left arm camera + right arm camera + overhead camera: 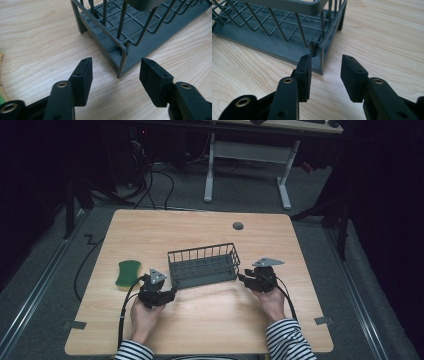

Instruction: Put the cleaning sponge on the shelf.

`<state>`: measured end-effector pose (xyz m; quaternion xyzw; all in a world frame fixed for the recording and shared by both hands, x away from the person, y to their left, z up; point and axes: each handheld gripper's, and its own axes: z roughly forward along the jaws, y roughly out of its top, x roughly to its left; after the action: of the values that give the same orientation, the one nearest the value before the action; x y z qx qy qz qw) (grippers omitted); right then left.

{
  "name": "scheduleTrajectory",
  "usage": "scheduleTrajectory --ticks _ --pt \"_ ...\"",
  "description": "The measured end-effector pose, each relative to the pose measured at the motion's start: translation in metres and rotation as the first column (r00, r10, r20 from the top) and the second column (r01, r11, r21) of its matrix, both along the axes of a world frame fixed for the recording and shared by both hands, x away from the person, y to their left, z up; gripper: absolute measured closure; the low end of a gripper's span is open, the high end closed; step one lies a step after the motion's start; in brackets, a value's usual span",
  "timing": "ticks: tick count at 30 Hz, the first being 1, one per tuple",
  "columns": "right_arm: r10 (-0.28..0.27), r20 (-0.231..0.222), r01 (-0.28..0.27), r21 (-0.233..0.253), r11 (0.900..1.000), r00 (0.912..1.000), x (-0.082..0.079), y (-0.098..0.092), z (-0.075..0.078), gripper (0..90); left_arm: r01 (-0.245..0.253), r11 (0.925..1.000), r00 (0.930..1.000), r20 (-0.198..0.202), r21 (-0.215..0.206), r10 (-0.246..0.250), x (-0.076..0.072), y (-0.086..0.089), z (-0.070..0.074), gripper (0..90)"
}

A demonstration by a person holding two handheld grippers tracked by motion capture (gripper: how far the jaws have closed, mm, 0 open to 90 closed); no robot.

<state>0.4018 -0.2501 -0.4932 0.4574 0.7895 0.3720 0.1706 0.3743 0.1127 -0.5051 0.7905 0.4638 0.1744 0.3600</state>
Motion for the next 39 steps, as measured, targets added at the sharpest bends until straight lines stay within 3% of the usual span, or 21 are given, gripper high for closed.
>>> scheduleTrajectory --ticks 8,17,23,26,33,36,39 --pt "0.009 -0.023 -0.009 -0.029 1.000 0.9997 0.010 0.011 -0.009 69.7 0.004 0.9997 1.0000 -0.004 -0.022 -0.004 0.004 -0.001 -0.003 57.8" --pt "0.031 -0.034 -0.032 -0.025 0.999 0.9989 0.015 0.016 -0.012 79.4 0.018 0.9991 0.9997 -0.017 -0.039 -0.019 0.007 -0.003 -0.006 69.0" --pt "0.032 -0.022 -0.033 -0.042 0.999 0.9992 0.015 0.015 -0.012 85.6 0.035 0.9982 0.9992 -0.016 -0.048 -0.036 0.006 -0.004 -0.007 79.0" --pt "0.032 -0.016 -0.033 -0.051 0.998 0.9993 0.014 0.015 -0.012 85.7 0.040 0.9987 0.9991 -0.014 -0.032 -0.040 0.007 -0.003 -0.007 83.9" --pt "0.046 -0.010 -0.046 -0.074 0.996 0.9989 0.009 0.016 -0.011 86.0 0.063 0.9980 0.9979 -0.017 -0.001 -0.063 0.002 -0.004 -0.005 85.6" --pt "0.060 -0.011 -0.060 -0.076 0.995 0.9982 0.004 0.013 -0.010 86.1 0.080 0.9966 0.9964 -0.029 -0.022 -0.080 -0.002 -0.004 -0.006 85.5" --pt "0.062 -0.017 -0.062 -0.043 0.997 0.9980 -0.006 0.006 -0.012 86.1 0.100 0.9943 0.9944 -0.031 -0.037 -0.101 -0.008 -0.006 -0.007 85.3"
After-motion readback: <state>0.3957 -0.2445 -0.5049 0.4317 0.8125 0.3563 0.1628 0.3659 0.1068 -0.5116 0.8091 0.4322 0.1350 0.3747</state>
